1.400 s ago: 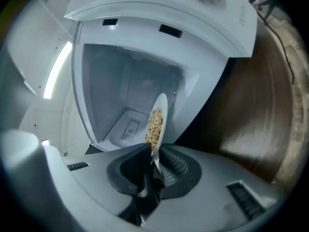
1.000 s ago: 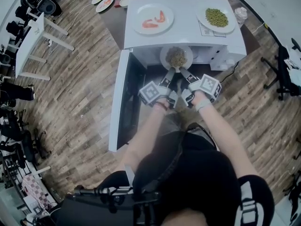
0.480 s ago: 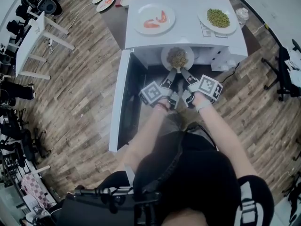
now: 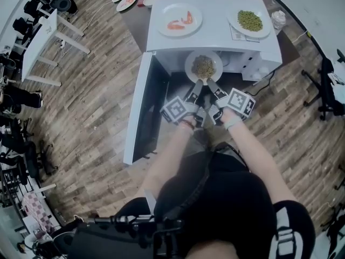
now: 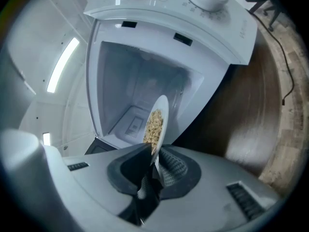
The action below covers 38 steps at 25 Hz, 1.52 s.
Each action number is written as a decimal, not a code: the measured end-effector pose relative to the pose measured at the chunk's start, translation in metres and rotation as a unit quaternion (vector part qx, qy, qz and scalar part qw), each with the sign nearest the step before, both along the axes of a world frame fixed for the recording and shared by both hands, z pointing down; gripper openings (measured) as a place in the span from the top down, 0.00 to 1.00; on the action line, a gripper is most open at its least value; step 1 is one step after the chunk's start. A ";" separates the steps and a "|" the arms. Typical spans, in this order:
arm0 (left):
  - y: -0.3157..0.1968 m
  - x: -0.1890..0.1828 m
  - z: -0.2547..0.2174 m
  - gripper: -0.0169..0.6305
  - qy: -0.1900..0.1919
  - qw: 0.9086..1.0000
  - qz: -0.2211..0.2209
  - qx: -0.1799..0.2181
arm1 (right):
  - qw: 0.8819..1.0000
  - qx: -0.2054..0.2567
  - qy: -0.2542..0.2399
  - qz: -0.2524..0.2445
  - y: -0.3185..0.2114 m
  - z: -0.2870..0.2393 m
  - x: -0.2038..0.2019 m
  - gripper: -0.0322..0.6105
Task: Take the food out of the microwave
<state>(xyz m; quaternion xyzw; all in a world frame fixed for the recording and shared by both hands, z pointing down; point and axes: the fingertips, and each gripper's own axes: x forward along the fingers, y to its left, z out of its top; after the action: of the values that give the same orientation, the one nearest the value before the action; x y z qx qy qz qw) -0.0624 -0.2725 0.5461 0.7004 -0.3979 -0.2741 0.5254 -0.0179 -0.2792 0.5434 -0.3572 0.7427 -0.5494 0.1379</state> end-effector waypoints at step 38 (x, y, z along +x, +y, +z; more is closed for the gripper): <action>0.101 0.009 -0.033 0.92 0.044 0.997 -0.066 0.018 | 0.997 0.001 0.000 -0.071 0.096 -0.017 0.003 0.88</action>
<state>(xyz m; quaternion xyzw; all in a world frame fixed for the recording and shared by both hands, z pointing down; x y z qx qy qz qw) -0.0530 -0.1716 0.5134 0.6693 -0.4144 -0.3459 0.5104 -0.0146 -0.1834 0.5259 -0.3034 0.7671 -0.5566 0.0986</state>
